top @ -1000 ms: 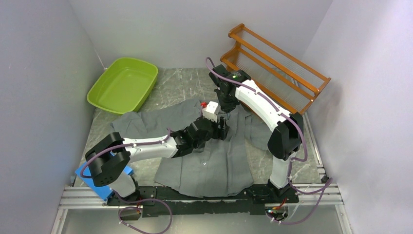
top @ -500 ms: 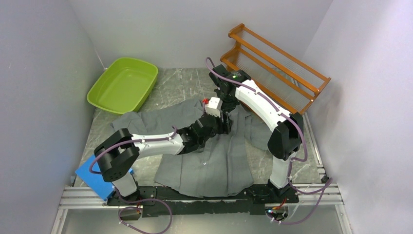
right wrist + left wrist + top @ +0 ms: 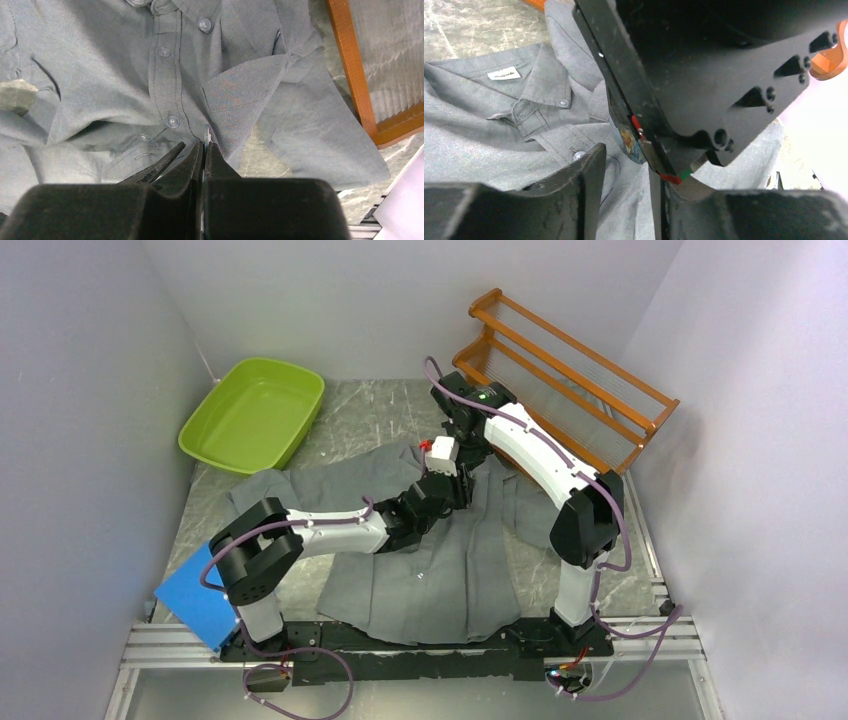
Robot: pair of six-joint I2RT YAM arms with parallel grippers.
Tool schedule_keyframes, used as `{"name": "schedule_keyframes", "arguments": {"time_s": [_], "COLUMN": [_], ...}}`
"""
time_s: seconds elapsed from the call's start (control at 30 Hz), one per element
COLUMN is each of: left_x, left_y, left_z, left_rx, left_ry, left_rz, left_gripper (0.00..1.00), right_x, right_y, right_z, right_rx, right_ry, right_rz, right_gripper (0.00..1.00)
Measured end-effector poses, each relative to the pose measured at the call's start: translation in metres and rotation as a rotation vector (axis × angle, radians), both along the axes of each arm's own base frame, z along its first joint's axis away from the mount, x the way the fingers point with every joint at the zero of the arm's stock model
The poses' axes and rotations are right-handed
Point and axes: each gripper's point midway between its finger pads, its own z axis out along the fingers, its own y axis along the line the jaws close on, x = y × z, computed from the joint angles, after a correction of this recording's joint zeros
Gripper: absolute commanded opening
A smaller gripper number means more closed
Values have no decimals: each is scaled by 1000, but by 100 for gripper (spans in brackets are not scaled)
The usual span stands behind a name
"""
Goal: Pin the brooch onto the clothing
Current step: Pin the brooch to the clothes.
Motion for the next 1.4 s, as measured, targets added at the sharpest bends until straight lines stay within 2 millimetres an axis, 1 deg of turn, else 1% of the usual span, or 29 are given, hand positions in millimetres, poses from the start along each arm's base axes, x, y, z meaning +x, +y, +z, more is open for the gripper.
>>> {"name": "schedule_keyframes", "arguments": {"time_s": [0.1, 0.2, 0.23, 0.43, 0.47, 0.5, 0.57, 0.67, 0.73, 0.77, 0.87, 0.9, 0.97, 1.07, 1.23, 1.3, 1.4], "left_x": [1, 1, 0, 1, 1, 1, 1, 2, 3, 3, -1, -3, -5, -8, -8, -8, -7], "left_y": [-1, -3, -4, -4, -4, -4, -4, 1, 5, 7, 10, 10, 12, 19, 33, 39, 46], "left_z": [0, 2, 3, 4, 4, 4, 4, -1, -6, -8, -9, -8, -4, 4, 19, 23, 29], "left_rx": [-6, -19, -23, -28, -29, -32, -37, -35, -28, -27, -30, -33, -43, -58, -77, -75, -68], "left_ry": [0, -3, -4, -3, -2, 0, 2, 9, 18, 22, 29, 30, 30, 35, 75, 104, 148], "left_rz": [0, -6, -8, -7, -7, -5, -2, 6, 13, 14, 5, 0, -8, -17, -28, -34, -50], "left_gripper": [25, 6, 3, 3, 3, 3, 3, 2, 3, 3, 3, 3, 3, 3, 3, 3, 3], "right_x": [1, 1, 2, 4, 4, 5, 6, 6, 6, 8, 11, 10, 6, -2, -24, -33, -42], "right_y": [0, 1, 1, 1, 1, 0, 1, 2, 4, 3, 1, 0, 0, -5, -14, -10, 0], "right_z": [0, 0, 0, 1, 1, 1, 2, 6, 13, 18, 35, 40, 51, 63, 70, 72, 71], "right_rx": [2, 6, 7, 7, 8, 10, 19, 48, 75, 85, 167, 200, 290, 460, 656, 710, 787], "right_ry": [-2, -5, -7, -16, -16, -15, -16, -17, -37, -57, -117, -131, -163, -227, -333, -360, -387], "right_rz": [-1, -1, -1, -4, -4, -7, 0, 24, 37, 38, 50, 55, 72, 104, 166, 213, 288], "right_gripper": [0, 0, 0, 1, 4, 12, 33, 60, 73, 77, 83, 85, 93, 99, 99, 99, 98]}}
